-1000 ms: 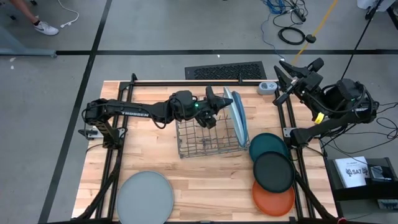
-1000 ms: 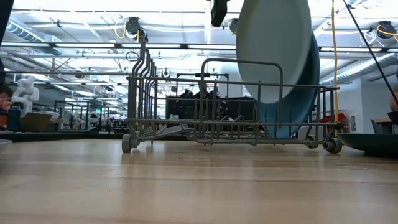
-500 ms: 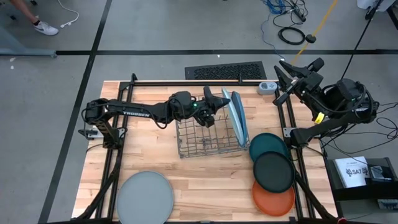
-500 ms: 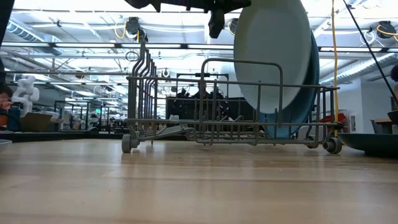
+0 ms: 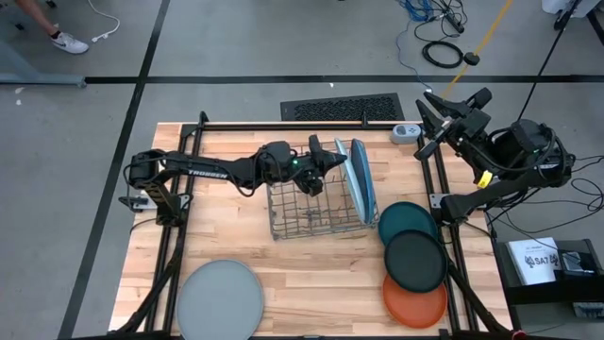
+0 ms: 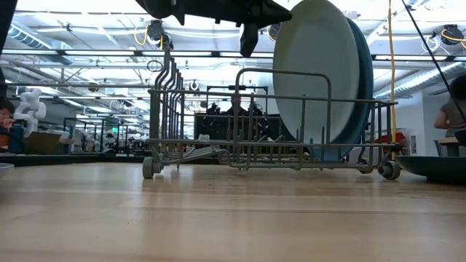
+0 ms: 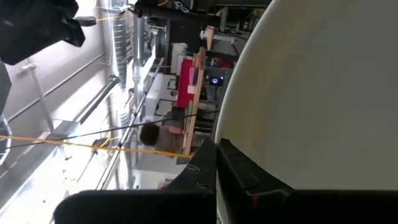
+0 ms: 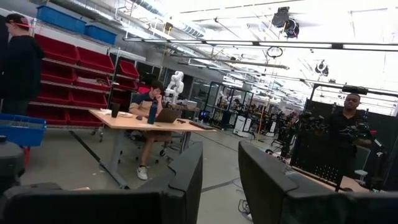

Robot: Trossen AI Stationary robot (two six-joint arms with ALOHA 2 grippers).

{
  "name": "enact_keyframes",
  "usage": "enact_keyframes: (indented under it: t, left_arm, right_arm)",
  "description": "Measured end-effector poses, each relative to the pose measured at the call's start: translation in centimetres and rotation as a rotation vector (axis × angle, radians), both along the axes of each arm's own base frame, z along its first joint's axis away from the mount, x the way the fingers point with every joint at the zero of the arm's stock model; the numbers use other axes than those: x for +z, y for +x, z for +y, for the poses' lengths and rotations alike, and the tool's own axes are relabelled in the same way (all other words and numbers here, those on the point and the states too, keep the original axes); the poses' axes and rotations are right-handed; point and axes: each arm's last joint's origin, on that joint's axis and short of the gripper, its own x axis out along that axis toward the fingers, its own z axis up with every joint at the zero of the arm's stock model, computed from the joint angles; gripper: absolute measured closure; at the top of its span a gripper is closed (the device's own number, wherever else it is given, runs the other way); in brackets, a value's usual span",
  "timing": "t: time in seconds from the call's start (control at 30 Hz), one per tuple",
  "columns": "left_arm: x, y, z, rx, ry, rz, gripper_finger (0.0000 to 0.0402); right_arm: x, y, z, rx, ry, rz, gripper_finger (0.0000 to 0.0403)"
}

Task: Sort dishes
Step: Put the light blue plate into the dish rack

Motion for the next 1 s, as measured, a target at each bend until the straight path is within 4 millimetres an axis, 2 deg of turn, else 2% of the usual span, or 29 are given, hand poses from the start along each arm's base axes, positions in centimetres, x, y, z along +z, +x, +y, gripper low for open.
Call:
enact_keyframes:
  t: [0.33, 0.6, 0.73, 1.0]
  left_arm:
    - [-1.1, 0.0, 0.0, -0.043, -0.065, 0.104, 0.0401]
    - [-1.2, -0.1, 0.2, -0.007, -0.107, 0.111, 0.0393]
    - [-1.3, -0.1, 0.4, -0.001, -0.122, 0.123, 0.0354]
    - [-1.4, -0.1, 0.3, -0.002, -0.125, 0.128, 0.0238]
  right_arm:
    - [0.0, 0.0, 0.0, 0.002, 0.004, -0.004, 0.0305]
    - [0.0, 0.0, 0.0, 0.006, 0.015, -0.016, 0.0305]
    - [0.0, 0.1, 0.0, 0.005, 0.014, -0.013, 0.0305]
    - [-0.1, 0.3, 0.0, 0.006, 0.018, -0.012, 0.0305]
